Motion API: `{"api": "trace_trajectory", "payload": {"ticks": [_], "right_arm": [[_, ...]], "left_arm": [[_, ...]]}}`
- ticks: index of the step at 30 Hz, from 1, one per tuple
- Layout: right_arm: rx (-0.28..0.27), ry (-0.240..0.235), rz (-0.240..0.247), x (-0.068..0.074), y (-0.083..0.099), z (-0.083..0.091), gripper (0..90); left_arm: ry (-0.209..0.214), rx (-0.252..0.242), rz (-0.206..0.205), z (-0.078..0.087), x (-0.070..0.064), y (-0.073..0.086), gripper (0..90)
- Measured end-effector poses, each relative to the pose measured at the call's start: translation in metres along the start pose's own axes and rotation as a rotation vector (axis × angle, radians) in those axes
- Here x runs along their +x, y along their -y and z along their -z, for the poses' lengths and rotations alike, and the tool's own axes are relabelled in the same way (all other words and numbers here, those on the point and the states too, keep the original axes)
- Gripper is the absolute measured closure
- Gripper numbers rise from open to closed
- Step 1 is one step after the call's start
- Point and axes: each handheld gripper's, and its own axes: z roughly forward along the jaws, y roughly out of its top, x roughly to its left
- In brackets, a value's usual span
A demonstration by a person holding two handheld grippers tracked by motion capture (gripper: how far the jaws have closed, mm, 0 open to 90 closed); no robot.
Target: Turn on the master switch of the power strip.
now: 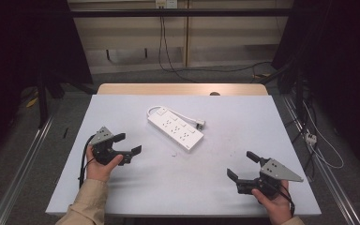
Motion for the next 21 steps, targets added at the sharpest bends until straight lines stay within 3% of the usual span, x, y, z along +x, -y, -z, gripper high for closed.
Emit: {"api": "trace_trajectory", "payload": {"ticks": [9, 15, 21], "right_arm": [[-0.002, 0.002, 0.000, -0.001, 0.000, 0.000, 4.5], [0.001, 0.005, -0.002, -0.001, 0.000, 0.000, 4.5], [0.007, 0.003, 0.004, 0.000, 0.000, -0.001, 4.6]], "left_arm": [[-0.032, 0.005, -0.021, 0.016, 0.001, 0.007, 7.8], [-0.027, 0.010, -0.007, 0.025, 0.003, 0.013, 7.8], [-0.043, 0.031, -0.017, 0.028, 0.002, 0.019, 7.8]]}}
